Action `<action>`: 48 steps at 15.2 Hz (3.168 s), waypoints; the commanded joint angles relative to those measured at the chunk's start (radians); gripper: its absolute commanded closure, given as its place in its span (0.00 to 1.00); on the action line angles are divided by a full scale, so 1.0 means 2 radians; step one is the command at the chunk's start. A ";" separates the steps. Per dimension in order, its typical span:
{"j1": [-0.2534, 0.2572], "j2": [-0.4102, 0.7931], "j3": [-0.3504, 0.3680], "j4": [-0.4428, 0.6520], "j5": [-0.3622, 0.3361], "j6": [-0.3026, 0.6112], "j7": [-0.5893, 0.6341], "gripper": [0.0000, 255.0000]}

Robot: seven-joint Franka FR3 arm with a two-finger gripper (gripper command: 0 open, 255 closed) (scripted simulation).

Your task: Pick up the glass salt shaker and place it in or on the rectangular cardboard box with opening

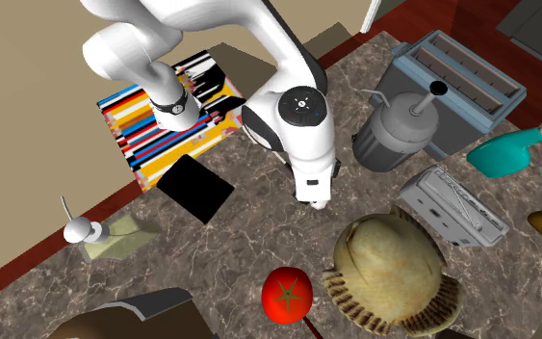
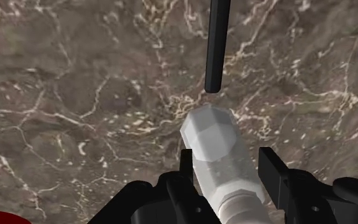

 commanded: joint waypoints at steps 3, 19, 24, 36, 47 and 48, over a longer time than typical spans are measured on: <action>0.000 0.000 0.000 0.000 0.000 0.000 0.000 1.00; -0.002 -0.046 0.000 0.025 0.005 -0.071 0.001 1.00; -0.003 -0.063 0.000 0.041 0.006 -0.104 0.002 1.00; -0.005 -0.094 -0.002 0.090 0.006 -0.183 0.006 1.00; -0.018 -0.207 -0.032 0.007 0.034 -0.217 -0.048 1.00; -0.019 -0.224 -0.038 -0.009 0.036 -0.220 -0.057 1.00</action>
